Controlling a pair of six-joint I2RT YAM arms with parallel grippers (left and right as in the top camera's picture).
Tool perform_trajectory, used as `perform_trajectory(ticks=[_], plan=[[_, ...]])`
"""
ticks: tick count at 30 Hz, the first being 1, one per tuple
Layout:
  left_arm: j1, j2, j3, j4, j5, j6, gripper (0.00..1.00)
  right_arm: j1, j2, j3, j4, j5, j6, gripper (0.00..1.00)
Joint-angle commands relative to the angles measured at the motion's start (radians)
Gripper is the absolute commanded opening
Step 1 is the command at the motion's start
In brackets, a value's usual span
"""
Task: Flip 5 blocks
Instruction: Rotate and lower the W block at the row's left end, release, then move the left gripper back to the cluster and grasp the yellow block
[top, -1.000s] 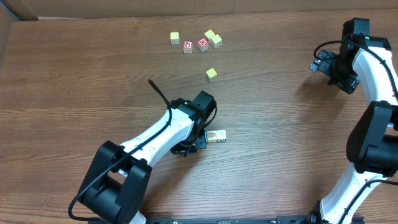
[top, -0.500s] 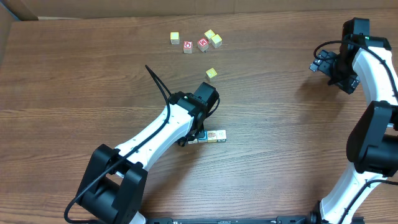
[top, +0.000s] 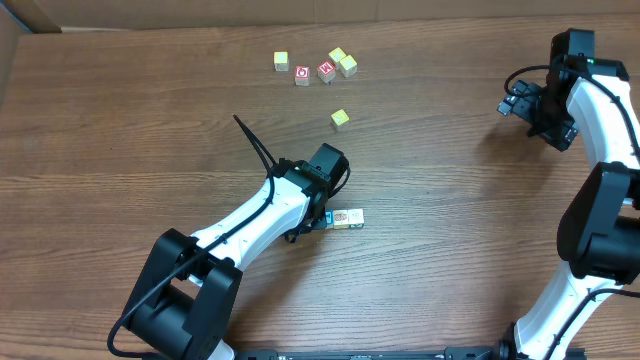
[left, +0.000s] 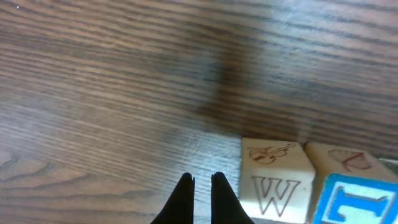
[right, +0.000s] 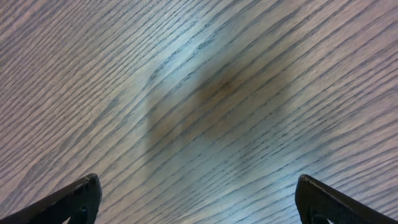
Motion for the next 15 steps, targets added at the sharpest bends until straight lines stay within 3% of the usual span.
perform_trajectory(ticks=[1,15], plan=[[0.006,-0.014,-0.011,0.014,0.011,0.007,0.04,-0.001,-0.038,0.019,0.002,0.006,-0.006,1.0],[0.006,-0.014,-0.011,0.06,0.078,0.013,0.04,-0.001,-0.038,0.019,0.002,0.006,-0.006,1.0]])
